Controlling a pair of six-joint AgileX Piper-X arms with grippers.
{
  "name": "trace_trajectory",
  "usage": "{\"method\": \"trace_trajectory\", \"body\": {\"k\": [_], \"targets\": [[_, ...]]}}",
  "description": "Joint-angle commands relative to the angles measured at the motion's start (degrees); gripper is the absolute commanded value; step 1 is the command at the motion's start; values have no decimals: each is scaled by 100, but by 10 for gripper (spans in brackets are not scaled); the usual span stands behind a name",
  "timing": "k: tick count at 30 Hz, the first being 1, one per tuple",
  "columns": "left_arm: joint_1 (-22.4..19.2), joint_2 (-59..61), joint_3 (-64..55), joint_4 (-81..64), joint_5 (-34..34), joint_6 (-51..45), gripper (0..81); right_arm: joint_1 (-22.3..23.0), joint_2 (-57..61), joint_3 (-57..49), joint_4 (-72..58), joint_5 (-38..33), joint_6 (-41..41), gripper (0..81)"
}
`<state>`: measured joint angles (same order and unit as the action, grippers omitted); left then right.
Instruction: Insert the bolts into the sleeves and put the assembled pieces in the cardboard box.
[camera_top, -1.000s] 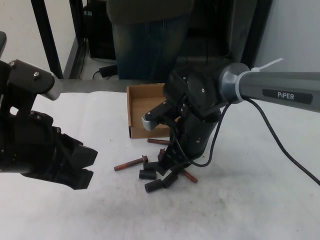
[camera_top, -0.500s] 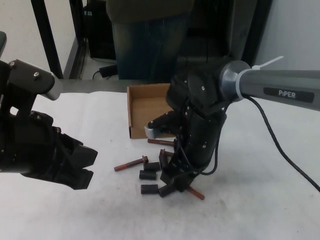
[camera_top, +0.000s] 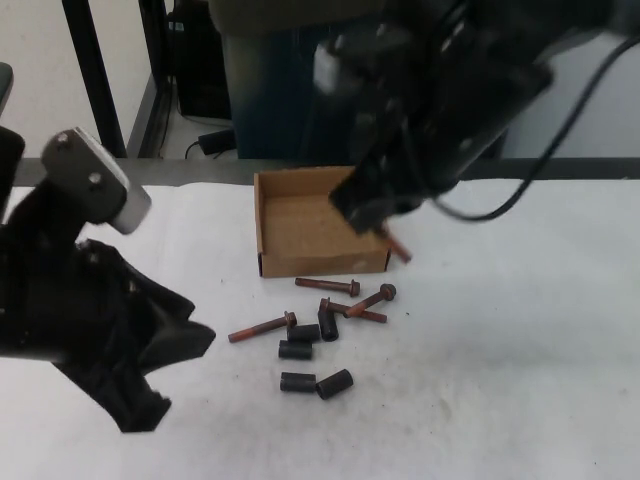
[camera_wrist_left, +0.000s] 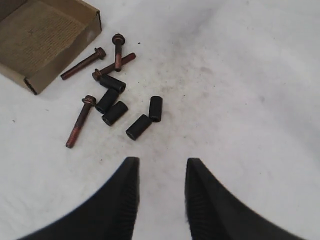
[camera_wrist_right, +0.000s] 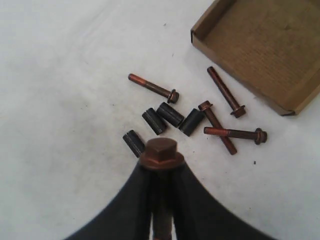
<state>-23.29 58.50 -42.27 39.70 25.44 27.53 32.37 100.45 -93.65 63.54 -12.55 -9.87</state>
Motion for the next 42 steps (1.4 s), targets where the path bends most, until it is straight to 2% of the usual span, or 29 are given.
{"method": "trace_trajectory", "body": {"k": [1, 5, 8, 12, 17, 23, 42], "targets": [[-173, 162, -23, 40, -66, 238, 306, -3, -709, -55, 6, -16, 91, 3], [-760, 664, -23, -66, -474, 704, 306, -3, -1226, -55, 55, -16, 91, 3], [-1194, 990, -23, -455, -1108, 770, 306, -3, -1577, -55, 115, 27, 91, 3], [-1522, 1266, -23, -1097, -1509, 1159, 306, -3, -2069, -55, 308, 709, 91, 3], [-1556, 1499, -23, -1427, -1912, 1474, 299, -3, -2587, -55, 478, 1464, 91, 3], [-1531, 1890, -23, -1376, -2161, 2218, 299, -3, -2907, -55, 478, 1480, 91, 3], [-1531, 3165, -311, -1963, -2139, 2566, 299, -3, -2935, -55, 660, 1480, 91, 3]]}}
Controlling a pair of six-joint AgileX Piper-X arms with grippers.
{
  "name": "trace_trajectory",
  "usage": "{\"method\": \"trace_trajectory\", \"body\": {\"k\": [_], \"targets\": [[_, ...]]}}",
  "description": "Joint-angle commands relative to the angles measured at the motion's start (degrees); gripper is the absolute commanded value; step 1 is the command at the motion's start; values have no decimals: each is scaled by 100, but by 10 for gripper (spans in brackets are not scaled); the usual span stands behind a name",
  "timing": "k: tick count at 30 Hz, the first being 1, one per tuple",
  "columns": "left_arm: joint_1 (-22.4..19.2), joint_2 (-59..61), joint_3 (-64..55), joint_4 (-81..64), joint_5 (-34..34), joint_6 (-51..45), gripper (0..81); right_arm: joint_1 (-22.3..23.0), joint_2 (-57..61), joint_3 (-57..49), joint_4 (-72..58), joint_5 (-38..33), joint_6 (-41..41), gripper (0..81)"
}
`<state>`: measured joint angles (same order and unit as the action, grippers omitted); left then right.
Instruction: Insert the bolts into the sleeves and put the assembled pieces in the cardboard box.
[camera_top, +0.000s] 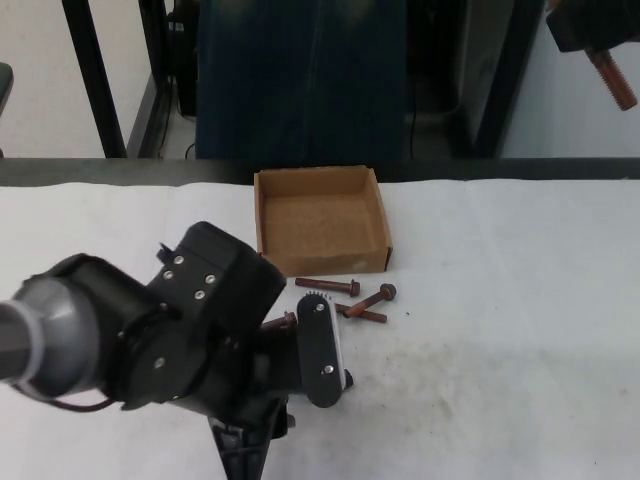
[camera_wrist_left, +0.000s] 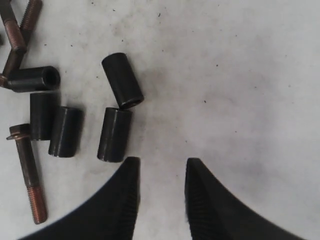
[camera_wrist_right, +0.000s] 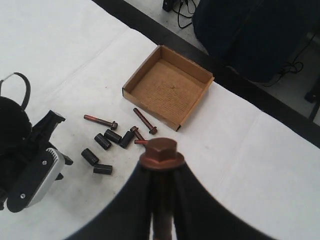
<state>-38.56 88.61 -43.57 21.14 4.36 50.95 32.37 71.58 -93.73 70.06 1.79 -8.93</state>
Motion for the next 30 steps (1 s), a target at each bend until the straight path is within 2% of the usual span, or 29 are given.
{"method": "trace_trajectory", "body": {"k": [1, 19, 30], "targets": [[-5, 220, -244, -119, -41, 282, 299, -3, -47, -48, 33, 47, -3, 3], [15, 1169, -752, 96, -300, 471, 299, -3, -60, -48, 381, 47, -26, 3], [452, 1170, -752, 56, -252, 471, 299, -3, -60, -48, 486, 47, 253, 3]]}}
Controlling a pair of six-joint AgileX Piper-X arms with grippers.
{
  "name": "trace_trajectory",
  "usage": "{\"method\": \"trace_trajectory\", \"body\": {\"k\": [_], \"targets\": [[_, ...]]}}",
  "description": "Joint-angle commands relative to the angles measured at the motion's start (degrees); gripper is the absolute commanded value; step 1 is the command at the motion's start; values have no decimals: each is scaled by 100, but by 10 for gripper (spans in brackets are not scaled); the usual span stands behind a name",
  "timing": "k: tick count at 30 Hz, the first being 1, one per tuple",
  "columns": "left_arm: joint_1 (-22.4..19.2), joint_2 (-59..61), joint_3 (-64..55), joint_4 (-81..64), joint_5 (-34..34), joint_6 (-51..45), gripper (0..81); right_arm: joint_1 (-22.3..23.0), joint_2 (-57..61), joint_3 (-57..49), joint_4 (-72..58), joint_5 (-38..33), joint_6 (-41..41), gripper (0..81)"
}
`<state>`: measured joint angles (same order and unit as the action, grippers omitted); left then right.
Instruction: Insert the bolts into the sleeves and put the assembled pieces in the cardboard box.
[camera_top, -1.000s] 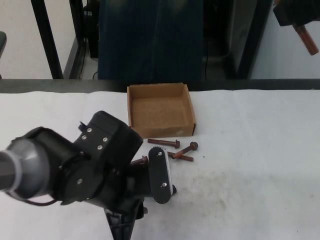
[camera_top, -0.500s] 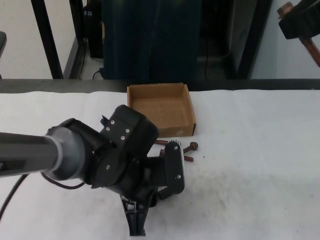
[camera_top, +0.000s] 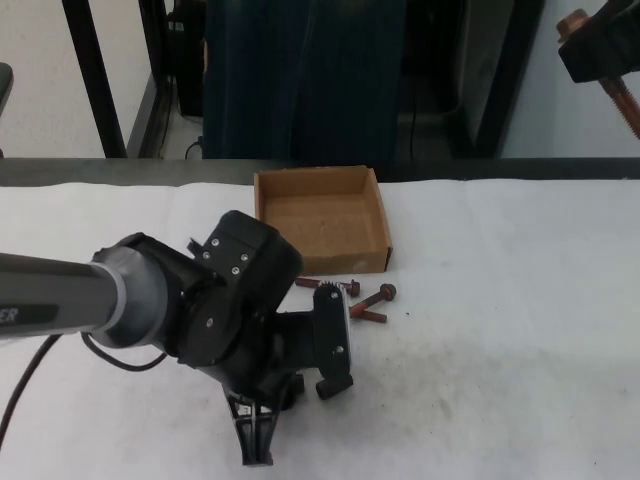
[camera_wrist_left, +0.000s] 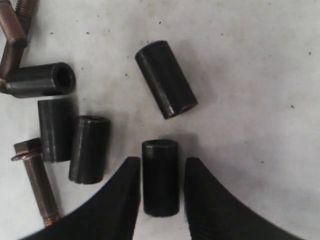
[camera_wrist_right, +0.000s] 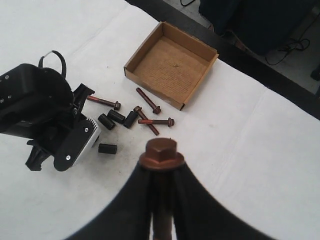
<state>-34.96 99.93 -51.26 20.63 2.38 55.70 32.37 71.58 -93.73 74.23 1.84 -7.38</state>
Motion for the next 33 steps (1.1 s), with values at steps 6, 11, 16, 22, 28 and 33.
{"method": "trace_trajectory", "body": {"k": [6, 11, 16, 22, 28, 33], "targets": [[115, 83, 17, 127, 76, 7, 299, -3, -60, -48, 143, 41, 97, 3], [92, 228, 17, 145, 128, -33, 299, -3, -60, -48, 143, 41, 97, 3], [26, 299, 17, 145, 226, -31, 298, -3, -60, -48, 143, 41, 97, 3], [-67, 296, 17, 195, 210, -43, 64, -3, -60, -48, 143, 41, 97, 3], [-200, 269, 12, 184, -89, -527, 8, -3, -60, -48, 143, 41, 97, 3], [-297, 62, 12, 479, -70, -820, 8, -3, -60, -48, 143, 41, 97, 3]]}}
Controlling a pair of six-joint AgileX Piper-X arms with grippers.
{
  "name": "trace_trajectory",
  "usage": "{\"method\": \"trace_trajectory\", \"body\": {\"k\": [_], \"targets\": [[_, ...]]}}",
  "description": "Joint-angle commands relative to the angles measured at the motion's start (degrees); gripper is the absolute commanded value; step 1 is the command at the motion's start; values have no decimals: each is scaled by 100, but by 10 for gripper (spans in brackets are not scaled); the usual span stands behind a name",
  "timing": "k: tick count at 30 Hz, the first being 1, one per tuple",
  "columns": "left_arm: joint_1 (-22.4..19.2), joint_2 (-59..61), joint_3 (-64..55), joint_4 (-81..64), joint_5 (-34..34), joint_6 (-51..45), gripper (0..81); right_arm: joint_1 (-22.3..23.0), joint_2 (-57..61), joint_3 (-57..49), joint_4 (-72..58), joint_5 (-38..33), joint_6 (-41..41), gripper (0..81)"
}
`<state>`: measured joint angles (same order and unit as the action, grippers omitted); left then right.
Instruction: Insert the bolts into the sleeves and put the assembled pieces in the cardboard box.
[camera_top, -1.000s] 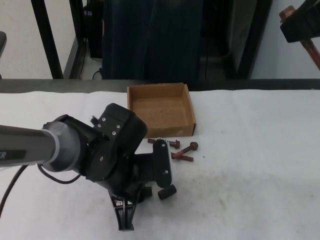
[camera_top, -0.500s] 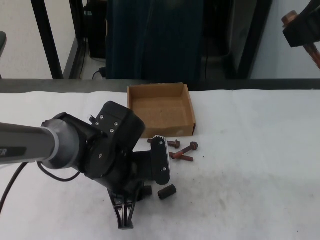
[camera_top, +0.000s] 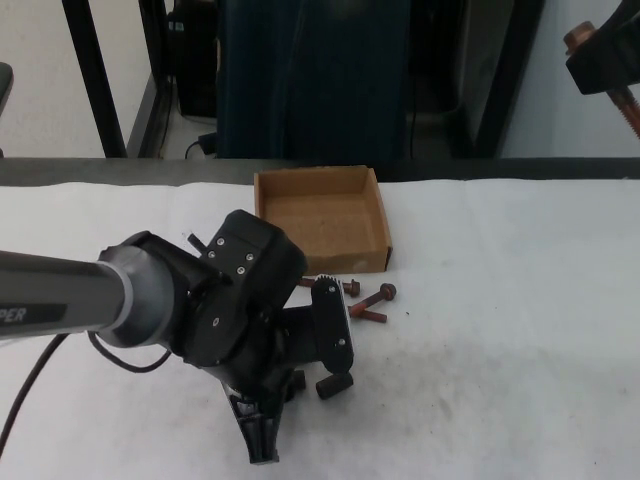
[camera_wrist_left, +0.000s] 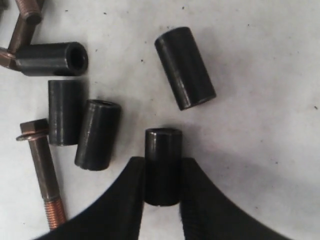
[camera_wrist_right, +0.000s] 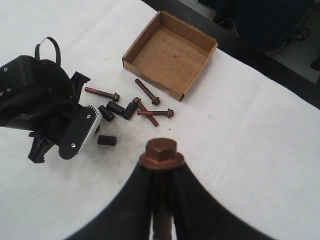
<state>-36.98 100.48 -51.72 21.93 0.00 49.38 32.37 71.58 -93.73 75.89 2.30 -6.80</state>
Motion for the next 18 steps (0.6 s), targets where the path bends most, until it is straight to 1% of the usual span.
{"method": "trace_trajectory", "body": {"k": [1, 7, 11, 14, 18], "targets": [[-93, -83, 58, 410, 200, -290, 8, -3, -60, -48, -23, -5, 39, 3], [-93, -866, 58, 498, 310, -1107, 8, -3, -60, -48, -23, -5, 39, 3], [-93, -1714, 58, 631, 310, -1928, 8, -3, -60, -48, -23, -5, 39, 3], [-93, -2349, 58, 882, 330, -2212, 8, -3, -60, -48, -39, -5, 39, 3], [-82, -3164, 58, 1098, 619, -2416, 8, 11, -60, -48, -242, -5, 39, 3]]}}
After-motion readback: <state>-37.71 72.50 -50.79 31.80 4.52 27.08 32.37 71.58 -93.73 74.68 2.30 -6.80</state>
